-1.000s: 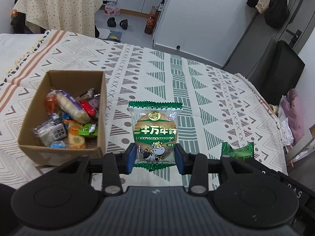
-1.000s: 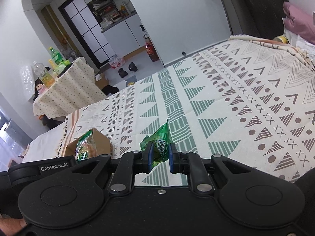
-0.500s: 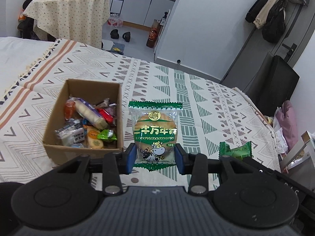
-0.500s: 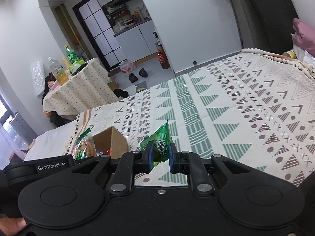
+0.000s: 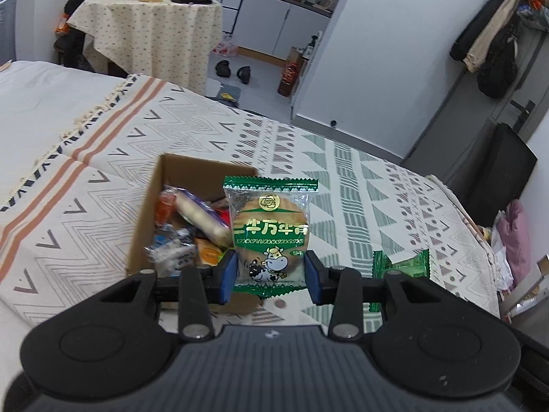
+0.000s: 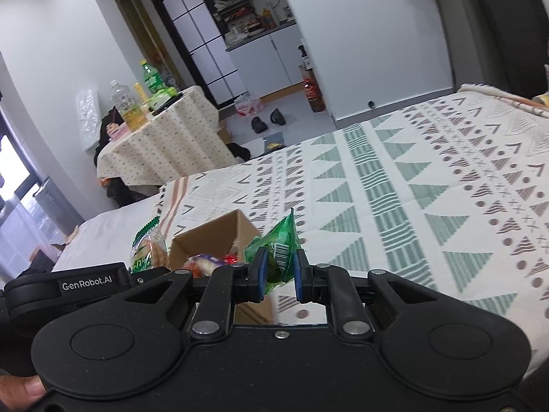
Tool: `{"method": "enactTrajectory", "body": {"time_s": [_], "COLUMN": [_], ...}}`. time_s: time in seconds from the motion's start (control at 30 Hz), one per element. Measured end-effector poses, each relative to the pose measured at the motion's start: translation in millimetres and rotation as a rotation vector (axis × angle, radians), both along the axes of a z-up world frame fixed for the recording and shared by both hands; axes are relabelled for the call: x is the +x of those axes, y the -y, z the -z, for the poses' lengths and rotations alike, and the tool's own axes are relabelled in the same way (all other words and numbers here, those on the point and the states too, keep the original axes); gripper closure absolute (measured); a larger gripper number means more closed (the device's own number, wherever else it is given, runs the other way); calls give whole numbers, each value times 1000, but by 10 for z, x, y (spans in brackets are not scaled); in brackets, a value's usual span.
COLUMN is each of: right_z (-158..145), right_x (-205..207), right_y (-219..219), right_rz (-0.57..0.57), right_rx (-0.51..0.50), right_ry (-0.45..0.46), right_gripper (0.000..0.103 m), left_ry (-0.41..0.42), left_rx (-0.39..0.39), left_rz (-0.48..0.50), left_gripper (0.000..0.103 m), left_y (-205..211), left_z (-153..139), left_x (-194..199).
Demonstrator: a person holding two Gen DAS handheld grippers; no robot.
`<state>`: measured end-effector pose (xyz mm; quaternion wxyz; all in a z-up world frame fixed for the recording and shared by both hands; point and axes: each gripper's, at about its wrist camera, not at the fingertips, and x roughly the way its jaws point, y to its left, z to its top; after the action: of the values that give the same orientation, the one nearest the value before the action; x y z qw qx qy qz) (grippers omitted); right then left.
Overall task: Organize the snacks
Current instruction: 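Carry cake packet with left tool while right tool carries green candy, release both into box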
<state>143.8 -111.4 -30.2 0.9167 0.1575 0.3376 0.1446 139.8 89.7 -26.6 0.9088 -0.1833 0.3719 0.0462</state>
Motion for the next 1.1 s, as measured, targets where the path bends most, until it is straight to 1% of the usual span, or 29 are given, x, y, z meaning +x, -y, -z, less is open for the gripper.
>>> {"method": "enactTrajectory", "body": {"time_s": [0.13,0.33,0.43,0.63,0.77,0.83,0.9,1.0,1.03,1.1], "right_z": [64,177,234,295,343,371,395,418,419,410], "right_x": [113,281,367,499,572,599,617,625,622,606], "right_y": [-145,-385,-508,-763,-870,-909,-936,-955,-956,-944], "right_rz": [-27,-66,-86,-136,-155,-163,-163,-174,-182,-177], "right_rx": [31,25,25,26,35,43,50,60,65,66], "right_ry": [-35,-69,-87,-107,-119,-126,-127,-131,-133,-132], "right_gripper": [87,87,87,87,87,87,87,87,83,81], "left_ry": [-5,-40,-62,-85,-127,-132,-131,-142,-148,-159], "left_rx": [-4,-16,-37,-36,-47,-61,-83,-81,-81,-79], "left_rz": [-27,-55,-66,-89,-101,-111,-114,-129,-133,-145], "left_gripper": [63,63,63,62,62,58,50,43,41,33], "left_y": [-162,-373,-481,-611,-665,-701,-738,-757,-758,-757], "left_z": [7,121,185,277,396,424,441,446,447,444], "left_x": [60,179,246,363,430,437,438,424,418,407]}}
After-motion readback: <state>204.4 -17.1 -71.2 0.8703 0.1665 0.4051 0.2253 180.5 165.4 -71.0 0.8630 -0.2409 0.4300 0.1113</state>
